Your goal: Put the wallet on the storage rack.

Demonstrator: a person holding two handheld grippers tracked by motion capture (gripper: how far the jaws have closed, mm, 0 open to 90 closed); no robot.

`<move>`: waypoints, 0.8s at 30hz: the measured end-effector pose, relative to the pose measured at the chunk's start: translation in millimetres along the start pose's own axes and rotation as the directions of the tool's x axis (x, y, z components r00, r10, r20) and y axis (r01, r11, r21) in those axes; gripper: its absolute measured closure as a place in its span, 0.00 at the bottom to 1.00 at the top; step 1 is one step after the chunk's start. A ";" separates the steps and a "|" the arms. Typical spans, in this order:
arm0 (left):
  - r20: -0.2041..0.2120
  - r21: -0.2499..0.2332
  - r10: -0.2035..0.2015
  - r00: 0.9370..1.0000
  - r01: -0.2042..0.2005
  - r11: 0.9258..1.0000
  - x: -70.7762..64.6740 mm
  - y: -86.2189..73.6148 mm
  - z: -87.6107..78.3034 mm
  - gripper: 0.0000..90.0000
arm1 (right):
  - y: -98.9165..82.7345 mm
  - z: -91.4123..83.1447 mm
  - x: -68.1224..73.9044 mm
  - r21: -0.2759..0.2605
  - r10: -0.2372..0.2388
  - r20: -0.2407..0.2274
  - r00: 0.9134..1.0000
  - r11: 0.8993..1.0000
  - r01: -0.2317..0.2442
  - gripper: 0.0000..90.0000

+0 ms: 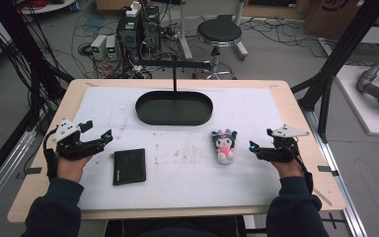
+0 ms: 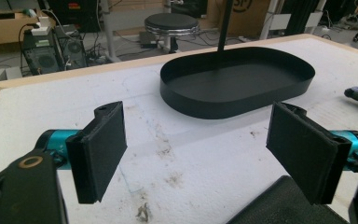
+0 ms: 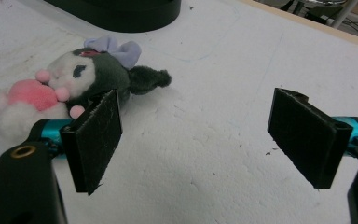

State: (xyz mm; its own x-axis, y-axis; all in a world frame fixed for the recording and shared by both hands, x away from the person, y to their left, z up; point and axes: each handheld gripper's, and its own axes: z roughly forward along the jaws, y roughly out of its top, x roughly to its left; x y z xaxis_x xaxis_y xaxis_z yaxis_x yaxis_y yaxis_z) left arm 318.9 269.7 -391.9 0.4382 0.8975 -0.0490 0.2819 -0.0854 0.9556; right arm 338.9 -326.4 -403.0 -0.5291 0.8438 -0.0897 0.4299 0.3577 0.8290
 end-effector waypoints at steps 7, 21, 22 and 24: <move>-0.004 0.005 0.001 1.000 -0.001 1.000 -2.6 0.1 2.8 0.22 | -1.6 -0.7 -0.8 -0.007 0.006 -0.006 1.000 1.000 -0.006 0.20; 0.014 0.031 -0.006 1.000 0.006 1.000 -7.0 -3.8 3.0 0.26 | -1.7 -1.5 2.3 0.002 -0.005 -0.010 1.000 1.000 0.005 0.20; 0.013 0.032 -0.007 1.000 0.006 0.999 -7.0 -4.3 2.8 0.26 | -1.1 -1.3 3.8 0.002 -0.005 -0.012 1.000 1.000 0.005 0.20; 0.027 0.037 -0.010 1.000 0.010 0.999 -6.4 -5.6 2.3 0.28 | -0.1 -0.5 5.7 0.002 -0.015 -0.012 1.000 1.000 0.015 0.20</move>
State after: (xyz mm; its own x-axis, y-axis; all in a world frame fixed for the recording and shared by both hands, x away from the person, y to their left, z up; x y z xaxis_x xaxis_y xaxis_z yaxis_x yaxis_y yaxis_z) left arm 316.5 263.4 -397.6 0.4578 0.8865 -0.0668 0.3170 -0.0926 0.9439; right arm 335.4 -321.8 -403.4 -0.5443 0.8335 -0.0950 0.4236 0.3708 0.8265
